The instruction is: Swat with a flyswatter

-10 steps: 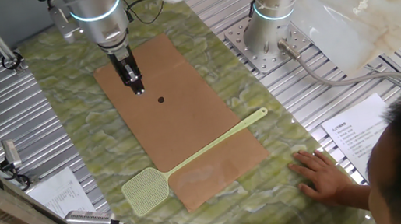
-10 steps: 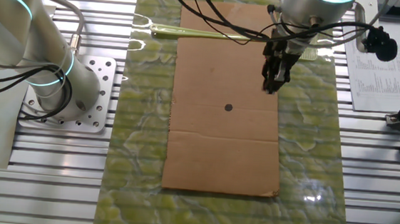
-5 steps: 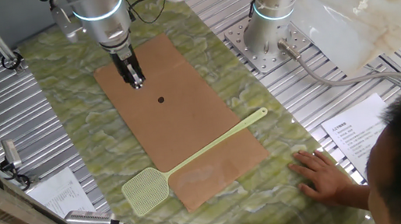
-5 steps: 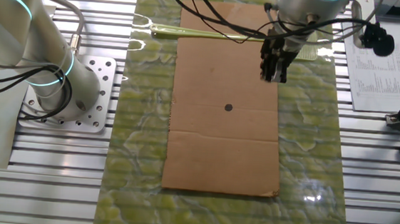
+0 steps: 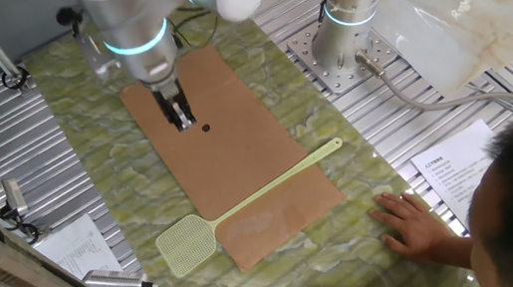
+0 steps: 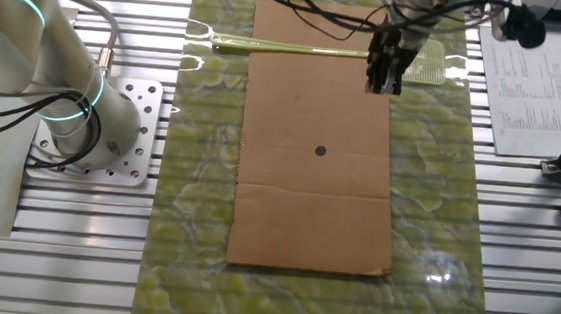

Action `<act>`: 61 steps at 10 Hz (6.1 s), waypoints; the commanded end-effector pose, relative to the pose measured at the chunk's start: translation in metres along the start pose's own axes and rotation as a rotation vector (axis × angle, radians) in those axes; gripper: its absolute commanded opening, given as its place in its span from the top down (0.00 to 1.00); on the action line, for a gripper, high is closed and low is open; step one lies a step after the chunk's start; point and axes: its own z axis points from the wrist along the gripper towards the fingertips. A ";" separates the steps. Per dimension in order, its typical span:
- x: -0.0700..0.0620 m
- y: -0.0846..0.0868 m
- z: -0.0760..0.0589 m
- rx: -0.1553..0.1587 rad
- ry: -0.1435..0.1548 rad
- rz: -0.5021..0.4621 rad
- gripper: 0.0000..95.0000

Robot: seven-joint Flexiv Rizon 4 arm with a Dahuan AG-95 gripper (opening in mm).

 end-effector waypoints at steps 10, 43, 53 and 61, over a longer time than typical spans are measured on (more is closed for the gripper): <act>0.020 0.033 0.000 -0.022 0.087 -0.157 1.00; 0.080 0.144 0.074 -0.018 0.004 -0.052 0.80; 0.080 0.095 0.095 -0.032 0.011 -0.062 0.80; 0.080 0.089 0.086 -0.025 0.040 -0.055 0.80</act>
